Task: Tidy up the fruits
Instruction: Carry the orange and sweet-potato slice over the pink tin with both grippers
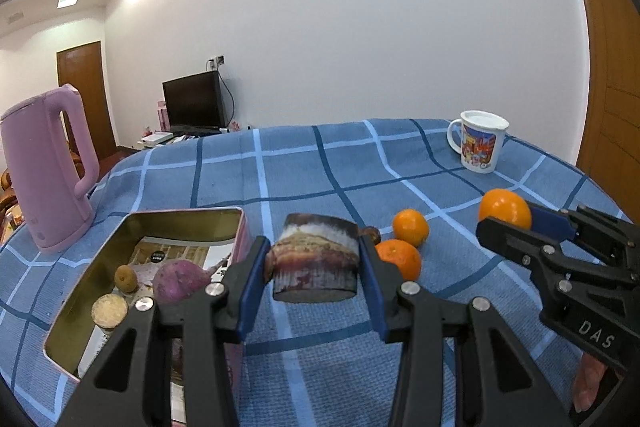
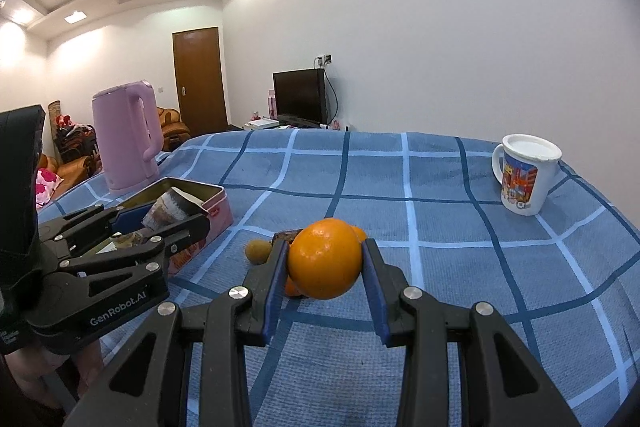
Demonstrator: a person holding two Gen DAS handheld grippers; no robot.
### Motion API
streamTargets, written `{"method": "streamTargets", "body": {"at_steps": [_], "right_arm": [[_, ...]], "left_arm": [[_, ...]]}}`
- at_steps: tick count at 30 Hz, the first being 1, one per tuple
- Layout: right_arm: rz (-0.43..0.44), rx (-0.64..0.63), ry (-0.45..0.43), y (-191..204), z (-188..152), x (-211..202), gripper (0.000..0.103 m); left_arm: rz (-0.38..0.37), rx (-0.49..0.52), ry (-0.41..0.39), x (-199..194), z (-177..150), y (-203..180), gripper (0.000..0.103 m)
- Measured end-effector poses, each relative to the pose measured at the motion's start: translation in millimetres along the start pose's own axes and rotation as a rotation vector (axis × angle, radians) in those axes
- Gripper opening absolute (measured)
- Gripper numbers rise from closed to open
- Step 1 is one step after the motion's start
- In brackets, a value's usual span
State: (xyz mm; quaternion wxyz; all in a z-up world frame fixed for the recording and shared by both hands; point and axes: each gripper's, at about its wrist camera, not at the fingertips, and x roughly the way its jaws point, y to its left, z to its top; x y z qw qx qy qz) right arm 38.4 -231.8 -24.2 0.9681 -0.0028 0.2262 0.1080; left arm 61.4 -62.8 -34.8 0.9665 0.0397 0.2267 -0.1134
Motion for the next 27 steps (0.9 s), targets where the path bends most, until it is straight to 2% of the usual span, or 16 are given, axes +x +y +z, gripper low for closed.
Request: {"method": "streamTargets", "body": {"at_steps": [27], "right_arm": [[0.009,-0.038,-0.084,5.9,-2.3,-15.8,0.038]], "left_arm": [[0.014,-0.006,-0.080,-15.4,0.1,0.6,0.046]]}}
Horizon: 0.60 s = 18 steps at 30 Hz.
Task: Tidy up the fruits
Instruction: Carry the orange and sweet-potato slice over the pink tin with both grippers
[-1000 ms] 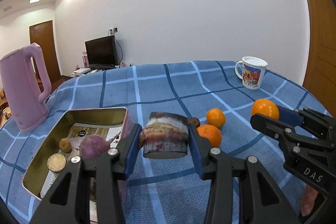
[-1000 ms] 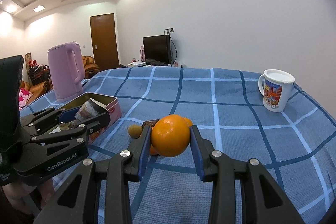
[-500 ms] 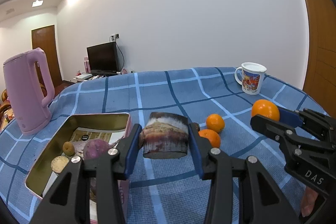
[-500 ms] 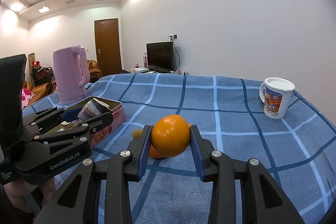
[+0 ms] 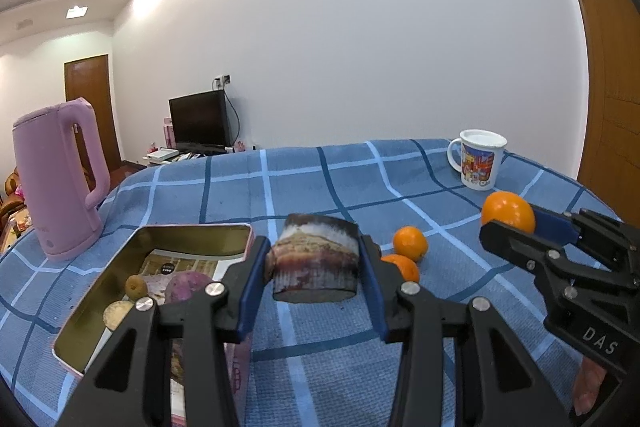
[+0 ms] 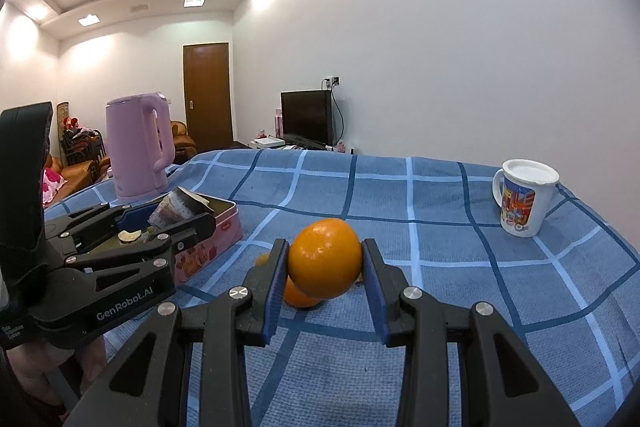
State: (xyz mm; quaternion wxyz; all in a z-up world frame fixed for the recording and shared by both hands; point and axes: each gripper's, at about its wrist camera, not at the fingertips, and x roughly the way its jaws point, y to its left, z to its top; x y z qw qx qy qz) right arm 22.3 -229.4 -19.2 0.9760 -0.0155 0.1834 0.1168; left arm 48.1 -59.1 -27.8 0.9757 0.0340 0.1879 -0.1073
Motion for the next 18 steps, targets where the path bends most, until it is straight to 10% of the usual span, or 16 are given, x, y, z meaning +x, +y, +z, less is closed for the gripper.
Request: {"method": "streamTargets", "body": {"at_steps": [18], "right_arm": [[0.001,-0.020,-0.048,2.7,-0.4,-8.6,0.038]], "left_arm": [[0.029,-0.001,-0.073,-14.6,-1.5,0.3,0.046]]}}
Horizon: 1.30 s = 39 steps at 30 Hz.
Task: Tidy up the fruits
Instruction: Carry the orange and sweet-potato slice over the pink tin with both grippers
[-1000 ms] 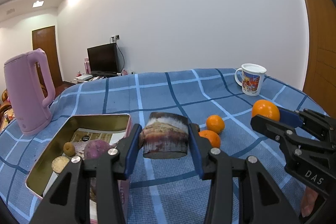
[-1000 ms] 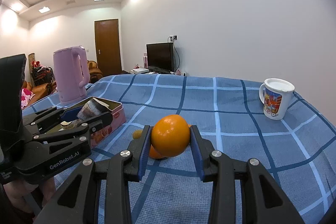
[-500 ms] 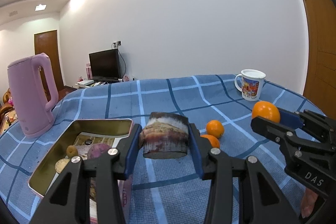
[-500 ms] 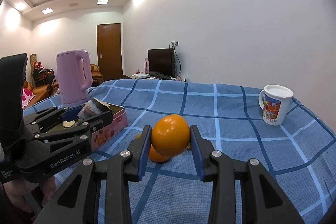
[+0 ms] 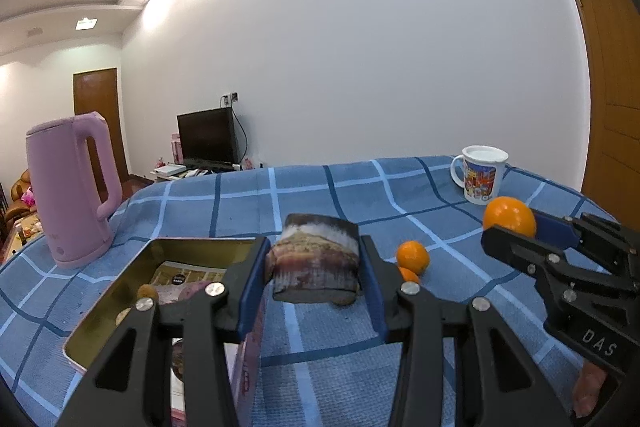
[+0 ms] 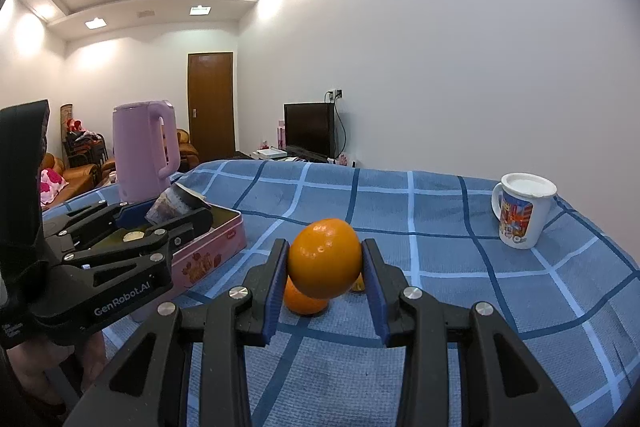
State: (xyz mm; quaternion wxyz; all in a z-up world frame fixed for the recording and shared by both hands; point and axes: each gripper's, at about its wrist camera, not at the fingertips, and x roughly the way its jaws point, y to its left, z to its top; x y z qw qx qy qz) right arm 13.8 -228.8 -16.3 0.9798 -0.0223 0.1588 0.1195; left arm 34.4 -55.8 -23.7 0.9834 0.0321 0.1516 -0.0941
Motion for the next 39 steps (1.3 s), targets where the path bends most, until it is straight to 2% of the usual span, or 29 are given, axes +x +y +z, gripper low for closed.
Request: {"method": "streamTargets", "body": {"at_steps": [20,39], "right_arm": [[0.009,-0.049,-0.006,12.1,3.7,2.5,0.038],[0.052,-0.081,0.010,35.9,3.5,12.0,0.038]], "left_arm": [[0.040,-0.002,0.000,-1.0,0.3,4.5,0.046],[0.073,-0.036,0.033,-0.1,-2.8,30.8,0.046]]}}
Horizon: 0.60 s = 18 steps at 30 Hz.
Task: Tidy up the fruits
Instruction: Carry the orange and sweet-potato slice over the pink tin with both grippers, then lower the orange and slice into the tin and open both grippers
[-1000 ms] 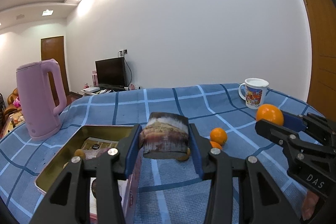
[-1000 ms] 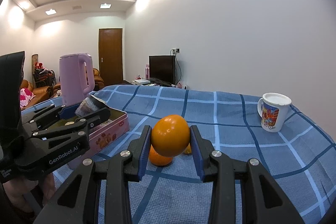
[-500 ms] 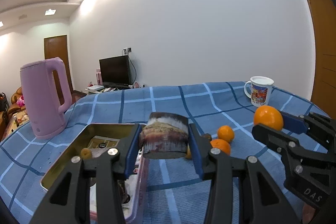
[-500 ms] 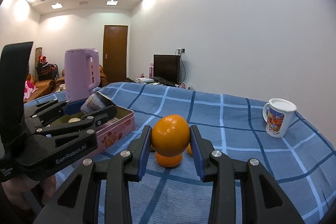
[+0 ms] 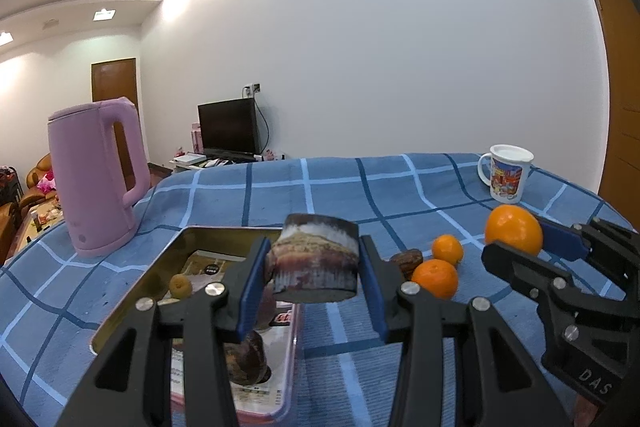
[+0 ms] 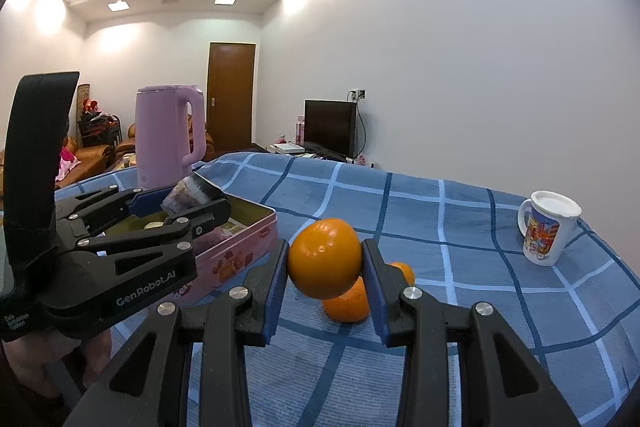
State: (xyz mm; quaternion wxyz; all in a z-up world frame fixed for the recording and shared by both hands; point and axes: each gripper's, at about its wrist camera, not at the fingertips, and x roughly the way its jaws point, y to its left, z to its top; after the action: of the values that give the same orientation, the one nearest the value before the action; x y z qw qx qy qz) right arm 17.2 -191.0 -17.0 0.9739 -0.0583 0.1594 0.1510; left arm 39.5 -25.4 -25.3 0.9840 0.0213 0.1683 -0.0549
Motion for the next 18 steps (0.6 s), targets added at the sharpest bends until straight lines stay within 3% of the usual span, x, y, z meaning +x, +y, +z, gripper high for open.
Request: {"method": "streamTargets", "body": {"at_steps": [18], "right_arm": [[0.052,-0.035,0.018,26.7,6.8,16.6,0.038]], "left_arm": [[0.055,-0.020,0.025,-1.0,2.5,28.7,0.046]]}}
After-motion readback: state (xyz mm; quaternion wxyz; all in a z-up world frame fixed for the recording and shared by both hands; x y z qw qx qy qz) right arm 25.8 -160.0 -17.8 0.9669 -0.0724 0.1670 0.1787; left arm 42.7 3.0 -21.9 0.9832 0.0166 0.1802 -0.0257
